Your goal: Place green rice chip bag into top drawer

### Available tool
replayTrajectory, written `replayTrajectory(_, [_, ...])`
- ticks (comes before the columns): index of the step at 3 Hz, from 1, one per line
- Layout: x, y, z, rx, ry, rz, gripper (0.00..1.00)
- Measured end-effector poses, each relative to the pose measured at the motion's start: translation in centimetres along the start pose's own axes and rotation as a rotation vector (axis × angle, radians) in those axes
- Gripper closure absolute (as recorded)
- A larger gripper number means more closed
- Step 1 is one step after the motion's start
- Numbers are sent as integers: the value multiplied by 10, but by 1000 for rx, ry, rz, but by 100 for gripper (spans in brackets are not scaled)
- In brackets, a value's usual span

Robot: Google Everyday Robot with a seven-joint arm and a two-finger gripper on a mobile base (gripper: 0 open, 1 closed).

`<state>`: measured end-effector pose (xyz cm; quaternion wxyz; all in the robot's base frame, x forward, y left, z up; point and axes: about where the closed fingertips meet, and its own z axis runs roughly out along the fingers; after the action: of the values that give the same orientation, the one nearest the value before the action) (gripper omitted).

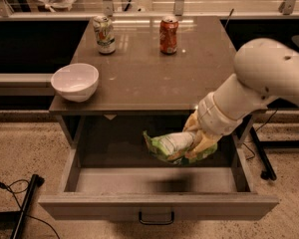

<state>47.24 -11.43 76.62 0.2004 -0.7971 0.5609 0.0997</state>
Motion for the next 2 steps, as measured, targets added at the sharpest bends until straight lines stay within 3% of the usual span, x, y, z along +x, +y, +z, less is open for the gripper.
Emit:
replayTrajectory(1, [23, 17, 44, -24, -1, 39, 100])
replayTrajectory(2, [35, 24, 69, -3, -22, 86, 84])
